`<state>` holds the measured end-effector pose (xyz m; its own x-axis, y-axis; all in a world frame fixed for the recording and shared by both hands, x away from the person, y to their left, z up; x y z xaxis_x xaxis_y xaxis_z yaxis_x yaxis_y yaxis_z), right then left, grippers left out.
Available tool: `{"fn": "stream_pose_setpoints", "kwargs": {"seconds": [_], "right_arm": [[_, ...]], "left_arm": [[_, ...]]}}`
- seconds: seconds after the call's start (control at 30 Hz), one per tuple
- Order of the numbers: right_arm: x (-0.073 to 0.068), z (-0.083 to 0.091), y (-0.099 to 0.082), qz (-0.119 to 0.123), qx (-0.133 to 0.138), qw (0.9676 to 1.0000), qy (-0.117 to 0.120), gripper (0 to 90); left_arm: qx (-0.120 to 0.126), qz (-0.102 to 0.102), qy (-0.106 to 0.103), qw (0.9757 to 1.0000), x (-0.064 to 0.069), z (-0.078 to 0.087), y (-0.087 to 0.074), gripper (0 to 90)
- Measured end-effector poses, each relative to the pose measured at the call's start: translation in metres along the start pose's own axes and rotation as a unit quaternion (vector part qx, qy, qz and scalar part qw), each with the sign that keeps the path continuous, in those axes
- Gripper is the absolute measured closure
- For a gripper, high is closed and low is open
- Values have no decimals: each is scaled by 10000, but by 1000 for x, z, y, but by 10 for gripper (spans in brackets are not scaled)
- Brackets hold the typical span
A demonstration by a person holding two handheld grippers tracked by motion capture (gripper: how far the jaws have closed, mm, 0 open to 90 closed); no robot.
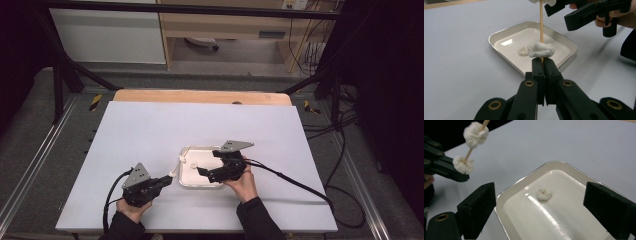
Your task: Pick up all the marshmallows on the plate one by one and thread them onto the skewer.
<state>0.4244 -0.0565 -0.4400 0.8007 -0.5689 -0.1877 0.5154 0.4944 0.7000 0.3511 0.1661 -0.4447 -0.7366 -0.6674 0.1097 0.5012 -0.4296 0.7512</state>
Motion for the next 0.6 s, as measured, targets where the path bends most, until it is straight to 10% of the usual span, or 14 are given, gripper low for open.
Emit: {"fn": "stream_pose_setpoints", "kwargs": {"seconds": [0.6], "right_arm": [[7, -58, 15, 584, -1149, 9912, -285, 404]], "left_arm": [[-52, 114, 45, 9999, -12, 2, -2, 883]]}}
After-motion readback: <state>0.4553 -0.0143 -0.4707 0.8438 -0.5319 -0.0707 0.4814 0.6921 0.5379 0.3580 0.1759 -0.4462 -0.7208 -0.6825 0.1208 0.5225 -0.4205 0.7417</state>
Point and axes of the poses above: each handheld gripper's, and its own axes: z roughly backward along the jaws, y roughly out of its top, x roughly to its right, the point moved 5 cm from there along -z, roughly forward along the jaws, and after that the axes turned 14 degrees about -x, right-handed, at the moved point
